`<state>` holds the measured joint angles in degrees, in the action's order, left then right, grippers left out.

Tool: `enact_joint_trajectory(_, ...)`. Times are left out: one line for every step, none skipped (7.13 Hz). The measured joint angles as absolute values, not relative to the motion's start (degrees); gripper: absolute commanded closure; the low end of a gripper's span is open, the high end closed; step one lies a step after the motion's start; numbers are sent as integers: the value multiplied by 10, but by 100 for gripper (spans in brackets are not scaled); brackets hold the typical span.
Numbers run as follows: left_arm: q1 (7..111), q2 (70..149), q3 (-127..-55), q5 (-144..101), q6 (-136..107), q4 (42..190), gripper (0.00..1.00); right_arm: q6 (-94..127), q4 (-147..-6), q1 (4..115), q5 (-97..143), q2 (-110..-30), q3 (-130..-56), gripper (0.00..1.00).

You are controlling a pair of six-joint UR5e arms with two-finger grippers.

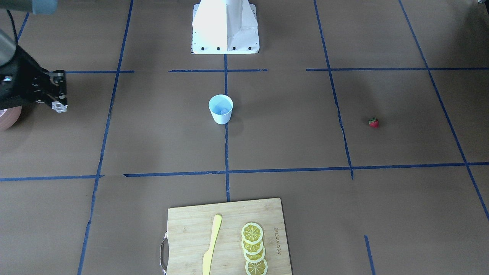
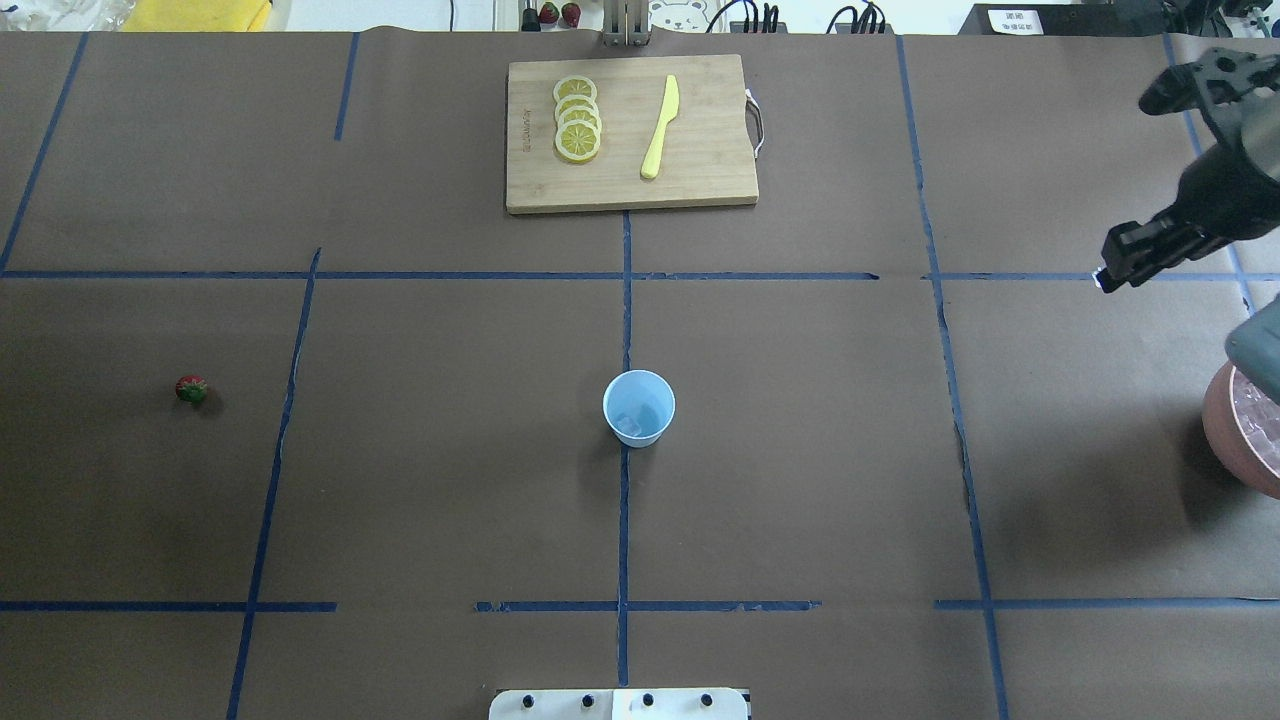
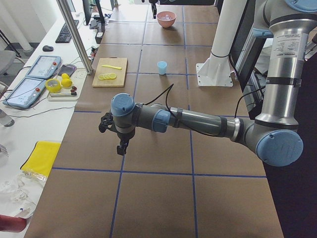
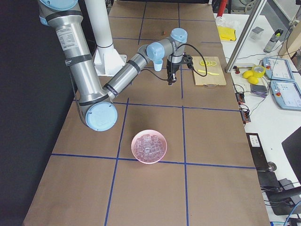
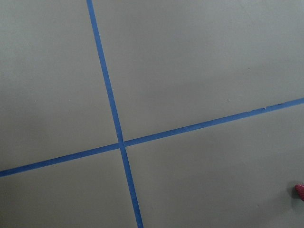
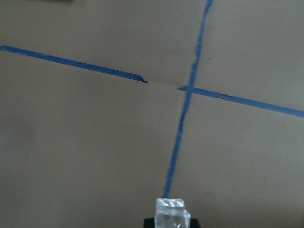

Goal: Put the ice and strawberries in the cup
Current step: 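Carry the ice cube from the bowl to above the blue cup with the right gripper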

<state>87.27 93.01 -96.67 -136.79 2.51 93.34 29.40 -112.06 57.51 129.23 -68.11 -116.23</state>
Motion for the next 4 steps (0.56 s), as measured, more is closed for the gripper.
enact_joint_trajectory(872,930,-966,-1368,25,933,0,361,-1130,534,1283,-623,-1141,100)
enact_joint_trajectory(872,931,-965,-1368,25,933,0,424,-1131,496,1269,-570,-1116,100)
enact_joint_trajectory(871,931,-964,-1368,25,933,0,483,-1127,459,1249,-525,-1092,100)
enact_joint_trajectory(871,931,-962,-1368,25,933,0,530,-1115,425,1227,-486,-1065,100)
